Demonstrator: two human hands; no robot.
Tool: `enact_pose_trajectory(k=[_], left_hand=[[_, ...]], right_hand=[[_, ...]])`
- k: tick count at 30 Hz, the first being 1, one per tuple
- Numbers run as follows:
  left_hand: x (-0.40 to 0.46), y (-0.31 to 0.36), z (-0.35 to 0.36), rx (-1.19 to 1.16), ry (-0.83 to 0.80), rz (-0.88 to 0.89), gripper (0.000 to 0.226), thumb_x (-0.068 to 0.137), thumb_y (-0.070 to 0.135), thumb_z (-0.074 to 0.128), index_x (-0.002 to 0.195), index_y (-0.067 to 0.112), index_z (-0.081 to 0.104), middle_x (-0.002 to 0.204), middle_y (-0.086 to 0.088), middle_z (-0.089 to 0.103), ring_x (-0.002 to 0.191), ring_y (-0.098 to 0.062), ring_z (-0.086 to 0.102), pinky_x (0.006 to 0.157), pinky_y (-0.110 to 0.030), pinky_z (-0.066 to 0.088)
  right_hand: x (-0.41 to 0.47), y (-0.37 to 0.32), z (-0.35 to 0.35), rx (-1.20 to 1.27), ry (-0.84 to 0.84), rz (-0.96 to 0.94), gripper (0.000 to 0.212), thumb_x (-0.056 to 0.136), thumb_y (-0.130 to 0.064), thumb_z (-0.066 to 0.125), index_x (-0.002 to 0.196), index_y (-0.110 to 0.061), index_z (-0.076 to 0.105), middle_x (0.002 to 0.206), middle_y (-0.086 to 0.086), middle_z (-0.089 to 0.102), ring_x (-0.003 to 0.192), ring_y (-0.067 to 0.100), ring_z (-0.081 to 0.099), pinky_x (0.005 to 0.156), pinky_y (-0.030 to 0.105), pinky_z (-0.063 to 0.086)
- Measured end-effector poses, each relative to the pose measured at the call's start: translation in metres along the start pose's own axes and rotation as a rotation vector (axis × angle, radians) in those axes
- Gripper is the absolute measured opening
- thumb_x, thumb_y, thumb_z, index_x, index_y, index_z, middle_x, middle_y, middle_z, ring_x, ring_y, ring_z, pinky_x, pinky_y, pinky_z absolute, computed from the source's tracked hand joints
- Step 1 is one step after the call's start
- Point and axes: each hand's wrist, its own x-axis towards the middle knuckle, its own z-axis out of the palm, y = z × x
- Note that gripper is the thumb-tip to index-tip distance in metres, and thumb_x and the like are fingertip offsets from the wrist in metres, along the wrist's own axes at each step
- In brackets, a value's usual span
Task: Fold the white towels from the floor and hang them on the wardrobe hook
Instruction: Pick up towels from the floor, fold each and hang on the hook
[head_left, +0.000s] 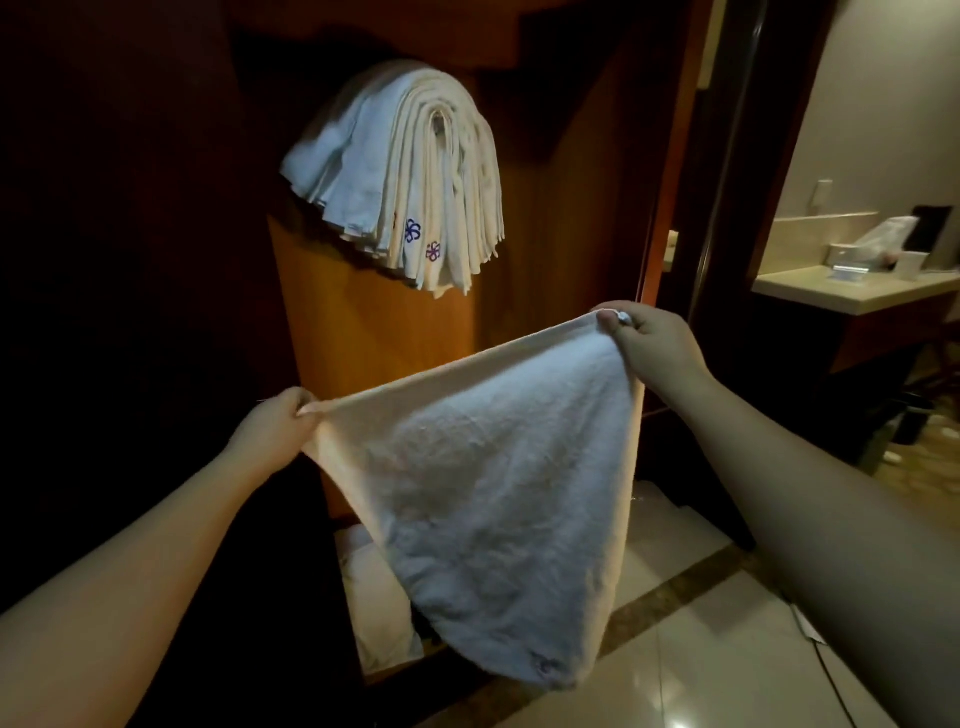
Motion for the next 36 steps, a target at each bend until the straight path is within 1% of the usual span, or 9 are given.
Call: enact_pose_trajectory(k=[5, 11, 14, 17, 21, 27, 29, 34, 36], left_hand=[[-0.004, 0.001, -0.029, -0.789, -0.038, -0.209, 0.012, 0.092, 0.032, 0.069, 0.098, 0.022, 0.074, 0.104, -0.009, 0.072, 0.097, -0.027, 0.066, 0.073, -0.039, 0.052], [-0.016, 0.008, -0.037, -1.096, -0.153, -0.233, 0.023, 0.1, 0.027, 0.056, 0.116, 0.013, 0.068, 0.103, -0.009, 0.074, 0.086, -0.019, 0.071, 0.085, -0.039, 0.052], [-0.024, 0.017, -0.032, -1.179, -0.139, -0.423, 0.017, 0.099, 0.025, 0.06, 0.106, 0.011, 0.068, 0.094, -0.009, 0.077, 0.083, -0.021, 0.074, 0.088, -0.042, 0.053], [-0.031, 0.032, -0.027, -1.225, -0.123, -0.593, 0.016, 0.098, 0.023, 0.063, 0.101, 0.008, 0.067, 0.075, -0.006, 0.076, 0.071, -0.018, 0.072, 0.072, -0.038, 0.054], [-0.05, 0.056, -0.019, -1.321, -0.073, -0.661, 0.01, 0.095, 0.018, 0.068, 0.096, 0.007, 0.067, 0.084, -0.005, 0.073, 0.065, -0.016, 0.072, 0.051, -0.033, 0.054], [-0.106, 0.107, -0.01, -1.484, -0.027, -0.635, 0.014, 0.091, 0.015, 0.073, 0.088, 0.003, 0.066, 0.066, -0.009, 0.075, 0.055, -0.019, 0.073, 0.039, -0.029, 0.054], [-0.126, 0.117, -0.004, -1.459, -0.036, -0.591, 0.018, 0.09, 0.02, 0.075, 0.093, 0.004, 0.067, 0.071, -0.008, 0.076, 0.062, -0.019, 0.074, 0.046, -0.03, 0.056], [-0.162, 0.13, 0.018, -1.265, -0.017, -0.416, 0.029, 0.085, 0.043, 0.076, 0.106, 0.023, 0.073, 0.097, 0.002, 0.078, 0.087, -0.019, 0.076, 0.069, -0.036, 0.058], [-0.169, 0.139, 0.024, -1.183, -0.026, -0.387, 0.018, 0.085, 0.048, 0.074, 0.095, 0.033, 0.074, 0.09, 0.01, 0.076, 0.084, -0.015, 0.073, 0.067, -0.035, 0.057]], right_hand=[[0.005, 0.013, -0.013, -0.081, -0.039, 0.09, 0.034, 0.098, -0.052, 0.055, 0.116, -0.03, 0.075, 0.11, -0.008, 0.071, 0.097, 0.008, 0.055, 0.072, 0.023, 0.037], [-0.007, 0.025, -0.006, -0.215, -0.237, 0.242, 0.048, 0.096, -0.059, 0.052, 0.115, -0.021, 0.073, 0.114, 0.007, 0.068, 0.083, 0.012, 0.052, 0.069, 0.029, 0.04], [-0.026, 0.029, 0.004, 0.112, -0.29, 0.521, 0.06, 0.09, -0.061, 0.063, 0.126, -0.013, 0.067, 0.129, 0.013, 0.065, 0.096, 0.021, 0.061, 0.083, 0.037, 0.052], [-0.046, 0.023, 0.017, 0.509, -0.285, 0.842, 0.075, 0.086, -0.056, 0.073, 0.138, -0.005, 0.057, 0.136, 0.018, 0.061, 0.119, 0.036, 0.061, 0.105, 0.051, 0.048], [-0.073, -0.007, 0.035, 0.985, -0.269, 1.112, 0.049, 0.088, -0.046, 0.073, 0.111, -0.003, 0.068, 0.095, 0.018, 0.077, 0.077, 0.035, 0.076, 0.058, 0.044, 0.061], [-0.112, -0.056, 0.057, 1.374, -0.147, 1.048, 0.035, 0.099, -0.02, 0.064, 0.124, 0.004, 0.062, 0.107, 0.019, 0.074, 0.088, 0.025, 0.076, 0.069, 0.036, 0.063], [-0.125, -0.069, 0.064, 1.337, -0.117, 0.99, 0.037, 0.1, -0.014, 0.062, 0.132, 0.003, 0.057, 0.115, 0.018, 0.07, 0.098, 0.022, 0.073, 0.08, 0.033, 0.06], [-0.151, -0.091, 0.074, 1.339, -0.139, 0.935, 0.023, 0.091, -0.015, 0.072, 0.112, -0.009, 0.065, 0.093, 0.01, 0.078, 0.087, 0.02, 0.077, 0.068, 0.031, 0.061], [-0.155, -0.098, 0.074, 1.375, -0.157, 0.868, 0.027, 0.089, -0.019, 0.074, 0.113, -0.008, 0.067, 0.095, 0.01, 0.078, 0.09, 0.022, 0.076, 0.071, 0.034, 0.061]])
